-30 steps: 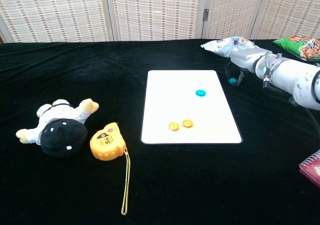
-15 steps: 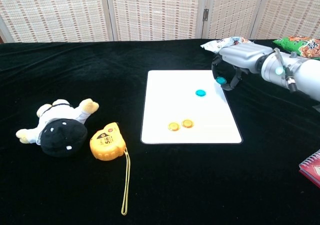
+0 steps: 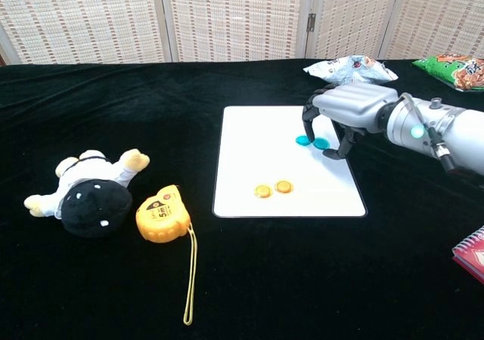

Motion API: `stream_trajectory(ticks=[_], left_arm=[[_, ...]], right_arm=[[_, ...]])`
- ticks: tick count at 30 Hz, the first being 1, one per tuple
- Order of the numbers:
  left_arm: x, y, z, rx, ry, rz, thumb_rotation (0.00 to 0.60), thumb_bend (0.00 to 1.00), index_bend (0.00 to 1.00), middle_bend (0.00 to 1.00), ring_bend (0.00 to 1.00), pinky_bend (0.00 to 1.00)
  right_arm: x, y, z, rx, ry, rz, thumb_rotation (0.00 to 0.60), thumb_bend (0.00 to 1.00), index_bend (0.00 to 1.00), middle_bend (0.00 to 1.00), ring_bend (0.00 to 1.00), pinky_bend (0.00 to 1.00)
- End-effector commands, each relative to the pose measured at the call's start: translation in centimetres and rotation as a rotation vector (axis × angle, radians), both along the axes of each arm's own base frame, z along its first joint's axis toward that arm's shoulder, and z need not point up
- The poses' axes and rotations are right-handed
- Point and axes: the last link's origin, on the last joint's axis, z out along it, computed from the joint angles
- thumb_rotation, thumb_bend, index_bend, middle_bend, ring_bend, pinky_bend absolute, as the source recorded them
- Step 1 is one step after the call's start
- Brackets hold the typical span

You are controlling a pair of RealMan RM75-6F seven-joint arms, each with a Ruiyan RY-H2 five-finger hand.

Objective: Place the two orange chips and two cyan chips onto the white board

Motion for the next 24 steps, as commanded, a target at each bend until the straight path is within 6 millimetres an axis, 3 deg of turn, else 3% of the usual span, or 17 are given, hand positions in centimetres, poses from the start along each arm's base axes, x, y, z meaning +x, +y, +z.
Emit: stream_trajectory(ticks=[1,13,24], left_arm=[[-0.1,0.0,0.0,0.001,-0.002,0.001,0.6,0.17,0.0,0.04,0.06,0.0],[-0.4,0.0,-0.1,-0.002,-0.005,0.008,0.6,0.17,0.0,0.04,0.06,0.0],[-0.5,0.0,-0.2,-0.003,-0.005,0.009,0.6,0.17,0.0,0.03,0.06,0.0]], right_arm=[[0.3,0.0,-0.2,0.0,0.002,0.005,0.6,0.31,0.48,0.17,0.05,0.0],[0.7,-0.5,-0.8,-0.002,0.018,0.001,0.6,0.31,0.48,0.17,0.05,0.0],[0.8,-0.5,-1.4,0.004,0.03,0.003,0.6,0.31,0.36,0.15,0.04,0.0]])
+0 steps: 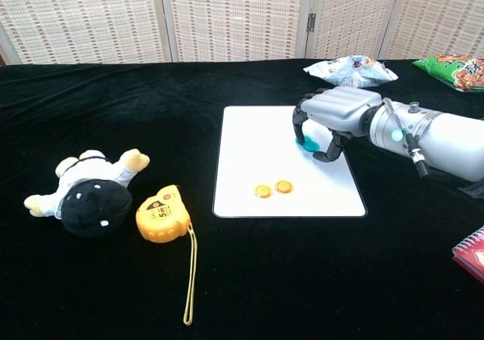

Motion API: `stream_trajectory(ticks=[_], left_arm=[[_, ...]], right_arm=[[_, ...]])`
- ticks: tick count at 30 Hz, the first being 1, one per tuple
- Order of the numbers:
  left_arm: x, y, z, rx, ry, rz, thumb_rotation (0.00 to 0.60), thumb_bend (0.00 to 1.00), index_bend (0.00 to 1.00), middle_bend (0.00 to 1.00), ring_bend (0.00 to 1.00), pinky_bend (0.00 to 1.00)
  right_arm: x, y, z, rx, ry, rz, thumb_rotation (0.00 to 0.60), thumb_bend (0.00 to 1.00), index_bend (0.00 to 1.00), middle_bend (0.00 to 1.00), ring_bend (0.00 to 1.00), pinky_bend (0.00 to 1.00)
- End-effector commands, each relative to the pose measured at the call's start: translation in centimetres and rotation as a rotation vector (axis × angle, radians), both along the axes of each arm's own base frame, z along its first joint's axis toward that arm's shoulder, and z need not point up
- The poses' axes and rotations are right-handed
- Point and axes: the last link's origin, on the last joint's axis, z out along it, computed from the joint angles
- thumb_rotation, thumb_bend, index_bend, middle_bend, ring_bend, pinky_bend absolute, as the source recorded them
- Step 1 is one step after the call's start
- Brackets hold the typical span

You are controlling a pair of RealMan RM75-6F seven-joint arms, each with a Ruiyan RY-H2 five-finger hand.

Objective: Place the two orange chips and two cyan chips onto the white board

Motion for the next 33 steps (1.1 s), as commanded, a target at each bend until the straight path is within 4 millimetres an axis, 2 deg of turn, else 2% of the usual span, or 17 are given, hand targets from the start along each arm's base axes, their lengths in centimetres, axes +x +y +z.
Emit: stream_trajectory(ticks=[1,5,8,12,16,19,27,29,33], left_arm=[[0.0,0.0,0.0,-0.001,0.0,0.0,0.6,0.17,0.0,0.03,0.06,0.0],[0.0,0.1,-0.1,-0.003,0.001,-0.001,0.6,0.17,0.0,0.03,0.06,0.0],[0.0,0.2,0.0,-0.002,0.001,-0.003,0.6,0.17,0.0,0.03,0.06,0.0],[0.2,0.5,0.1,0.0,-0.001,-0.012,0.6,0.17,0.0,0.03,0.06,0.0],[0.6,0.9,0.0,-0.002,-0.005,-0.025,0.6,0.17,0.0,0.03,0.06,0.0],[0.8,1.2,-0.2,-0.003,-0.008,-0.035,0.6,0.17,0.0,0.03,0.06,0.0],[2.2,1.9,-0.4,0.003,-0.019,-0.078,0.6,0.17,0.0,0.03,0.06,0.0],[2.6,2.0,-0.5,0.002,-0.026,-0.09,0.6,0.16,0.0,0.03,0.06,0.0],[3.2,2.0,-0.6,0.001,-0.04,-0.106,0.6,0.17,0.0,0.03,0.06,0.0]], right_arm=[[0.0,0.0,0.0,-0.002,0.003,0.002,0.6,0.31,0.34,0.15,0.04,0.0],[-0.1,-0.1,0.2,-0.009,0.002,0.002,0.6,0.31,0.27,0.15,0.04,0.0],[-0.1,-0.1,0.9,-0.029,-0.023,-0.004,0.6,0.31,0.26,0.15,0.05,0.0],[-0.8,0.2,3.5,-0.096,-0.104,-0.026,0.6,0.31,0.25,0.15,0.06,0.0],[-2.7,1.4,6.8,-0.176,-0.151,-0.055,0.6,0.31,0.25,0.15,0.08,0.0],[-4.6,3.1,9.5,-0.23,-0.191,-0.083,0.6,0.31,0.24,0.14,0.09,0.0],[-10.0,9.5,15.9,-0.342,-0.271,-0.169,0.6,0.31,0.05,0.03,0.04,0.0],[-11.0,11.2,16.8,-0.356,-0.287,-0.187,0.6,0.31,0.01,0.01,0.01,0.0],[-12.9,15.1,18.5,-0.375,-0.305,-0.221,0.6,0.31,0.0,0.0,0.0,0.0]])
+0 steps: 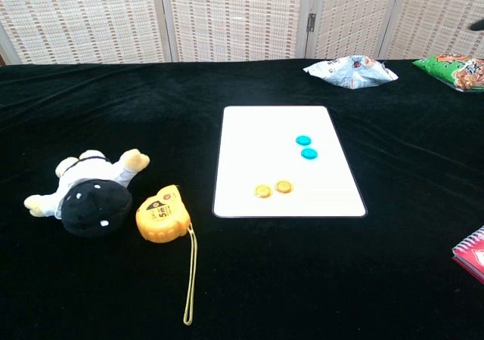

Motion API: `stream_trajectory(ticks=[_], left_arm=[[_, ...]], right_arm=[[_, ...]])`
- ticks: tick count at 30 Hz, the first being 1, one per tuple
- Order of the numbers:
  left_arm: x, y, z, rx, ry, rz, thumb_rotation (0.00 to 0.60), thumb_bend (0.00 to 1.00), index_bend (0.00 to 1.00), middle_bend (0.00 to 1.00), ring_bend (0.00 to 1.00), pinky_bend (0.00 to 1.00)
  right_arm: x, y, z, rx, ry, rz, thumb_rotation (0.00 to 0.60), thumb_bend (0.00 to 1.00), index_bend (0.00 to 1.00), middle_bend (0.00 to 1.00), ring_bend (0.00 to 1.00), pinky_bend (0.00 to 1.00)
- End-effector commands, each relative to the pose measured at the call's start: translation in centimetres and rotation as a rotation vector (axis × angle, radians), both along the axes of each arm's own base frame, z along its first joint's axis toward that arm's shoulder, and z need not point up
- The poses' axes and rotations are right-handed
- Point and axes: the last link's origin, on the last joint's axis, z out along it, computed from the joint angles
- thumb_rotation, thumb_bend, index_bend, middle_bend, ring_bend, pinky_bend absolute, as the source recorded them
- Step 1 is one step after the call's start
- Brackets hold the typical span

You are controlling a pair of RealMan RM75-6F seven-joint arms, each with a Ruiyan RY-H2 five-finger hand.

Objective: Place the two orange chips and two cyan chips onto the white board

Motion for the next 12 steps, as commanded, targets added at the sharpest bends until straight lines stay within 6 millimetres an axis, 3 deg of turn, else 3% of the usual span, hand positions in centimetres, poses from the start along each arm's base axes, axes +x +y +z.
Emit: stream_trajectory(ticks=[1,6,12], left_arm=[[0.4,0.0,0.0,0.002,-0.006,-0.01,0.6,0.17,0.0,0.03,0.05,0.0],[0.9,-0.4,-0.1,0.018,-0.026,-0.012,0.6,0.17,0.0,0.03,0.04,0.0],[1.2,-0.5,0.0,0.03,-0.031,-0.02,0.6,0.16,0.0,0.03,0.04,0.0]], right_arm=[[-1.4,3.8,1.2,-0.006,-0.037,-0.024,0.6,0.32,0.0,0.0,0.0,0.0],[-2.8,7.3,2.1,-0.053,-0.081,-0.045,0.6,0.31,0.0,0.0,0.0,0.0],[-3.4,9.0,2.7,-0.097,-0.094,-0.054,0.6,0.31,0.0,0.0,0.0,0.0]])
